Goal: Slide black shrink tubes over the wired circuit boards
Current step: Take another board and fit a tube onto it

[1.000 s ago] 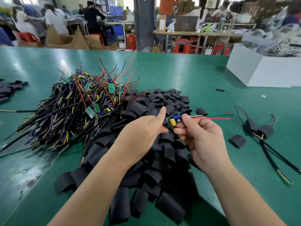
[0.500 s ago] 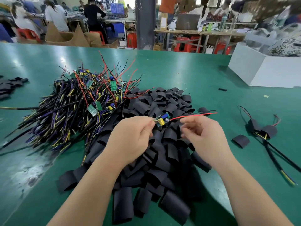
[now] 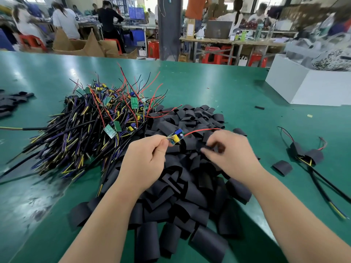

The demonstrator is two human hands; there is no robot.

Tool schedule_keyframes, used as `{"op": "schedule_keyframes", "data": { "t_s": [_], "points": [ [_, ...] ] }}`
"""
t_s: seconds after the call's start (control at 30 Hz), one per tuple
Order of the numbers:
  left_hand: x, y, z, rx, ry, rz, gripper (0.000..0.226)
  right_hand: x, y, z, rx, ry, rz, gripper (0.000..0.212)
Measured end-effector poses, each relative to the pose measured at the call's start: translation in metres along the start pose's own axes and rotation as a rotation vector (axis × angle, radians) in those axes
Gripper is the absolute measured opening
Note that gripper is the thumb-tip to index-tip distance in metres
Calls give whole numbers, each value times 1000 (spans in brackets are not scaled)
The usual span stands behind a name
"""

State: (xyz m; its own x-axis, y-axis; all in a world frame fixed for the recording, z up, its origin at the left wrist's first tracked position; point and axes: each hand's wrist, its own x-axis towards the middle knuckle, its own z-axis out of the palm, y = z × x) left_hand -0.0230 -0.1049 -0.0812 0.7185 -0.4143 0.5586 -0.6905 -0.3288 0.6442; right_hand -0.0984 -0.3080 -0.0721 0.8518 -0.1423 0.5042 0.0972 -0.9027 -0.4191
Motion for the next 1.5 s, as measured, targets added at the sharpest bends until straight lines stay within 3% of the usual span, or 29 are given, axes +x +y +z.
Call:
{"op": "schedule_keyframes", "data": {
  "t_s": [0.07, 0.23, 0.3, 0.37, 0.43, 0.63, 0.73, 0.87, 1.23, 1.33, 1.5],
  "points": [
    [0, 0, -2, -44, 9, -18, 34, -4, 1, -9, 244, 120, 177, 43],
    [0, 4, -5, -157, 7, -61, 32, -22, 5, -21, 847, 84, 428, 55],
    [0, 4, -6, -194, -8, -69, 32, -31, 5, -23, 1163, 145, 495, 47],
    [1, 4, -6, -218, -24, -70, 30, -35, 8, -25, 1420, 246, 555, 23],
    [2, 4, -7, -243, -32, -64, 29, -35, 14, -27, 1538, 356, 642, 20],
    [2, 6, -7, -354, -40, -39, 31, -29, 7, -28, 1871, 697, 978, 39],
    [1, 9, -2, -340, -81, -23, 29, -25, 0, -27, 1963, 729, 1022, 27],
    [0, 11, 1, -321, -94, -22, 29, -22, -8, -27, 2099, 707, 973, 37],
    [-2, 10, 0, -248, -138, -7, 26, -23, -7, -38, 2125, 664, 854, 30],
    [-2, 11, -1, -223, -167, 8, 25, -24, -4, -37, 1940, 612, 816, 43],
    [-3, 16, 0, -210, -194, 26, 28, -29, -7, -32, 1701, 407, 613, 41]
  ]
}}
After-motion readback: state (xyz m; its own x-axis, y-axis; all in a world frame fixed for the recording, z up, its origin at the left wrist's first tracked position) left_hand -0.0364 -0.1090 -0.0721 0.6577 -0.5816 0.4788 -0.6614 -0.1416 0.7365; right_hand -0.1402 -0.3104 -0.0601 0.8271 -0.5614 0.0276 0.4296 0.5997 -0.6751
